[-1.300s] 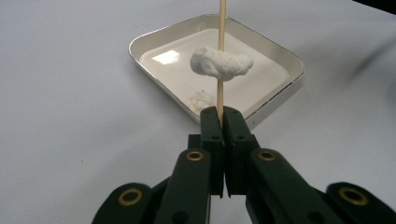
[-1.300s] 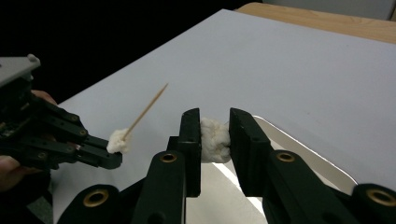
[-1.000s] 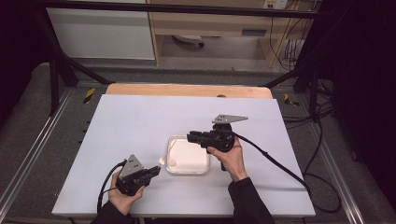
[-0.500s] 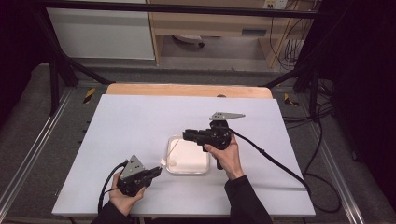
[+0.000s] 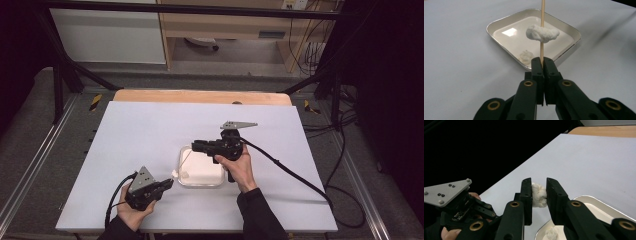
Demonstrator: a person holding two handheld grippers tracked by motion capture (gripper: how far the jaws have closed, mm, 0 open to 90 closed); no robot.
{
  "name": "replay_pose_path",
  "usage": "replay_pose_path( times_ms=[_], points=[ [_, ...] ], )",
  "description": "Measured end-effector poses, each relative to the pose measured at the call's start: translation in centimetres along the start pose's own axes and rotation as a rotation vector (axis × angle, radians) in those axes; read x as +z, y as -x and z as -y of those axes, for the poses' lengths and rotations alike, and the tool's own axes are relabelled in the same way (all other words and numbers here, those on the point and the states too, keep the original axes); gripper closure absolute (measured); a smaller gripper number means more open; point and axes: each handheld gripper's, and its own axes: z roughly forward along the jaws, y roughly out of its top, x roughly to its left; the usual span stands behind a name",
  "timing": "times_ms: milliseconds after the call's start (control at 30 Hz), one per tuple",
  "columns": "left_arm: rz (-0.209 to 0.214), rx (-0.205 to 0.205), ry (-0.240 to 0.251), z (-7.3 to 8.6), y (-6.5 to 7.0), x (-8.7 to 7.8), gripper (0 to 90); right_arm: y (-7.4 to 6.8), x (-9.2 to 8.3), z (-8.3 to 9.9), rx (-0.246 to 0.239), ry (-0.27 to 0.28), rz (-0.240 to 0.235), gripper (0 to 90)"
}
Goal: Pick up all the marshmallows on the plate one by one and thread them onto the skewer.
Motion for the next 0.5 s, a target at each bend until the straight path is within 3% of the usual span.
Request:
replay_pose_path(
  times_ms=[500],
  points=[
    [-0.002,0.022,-0.011,0.12,0.14,0.14,88.6,-0.08,0.6,0.67,0.013,-0.029,-0.044,78.9]
  ],
)
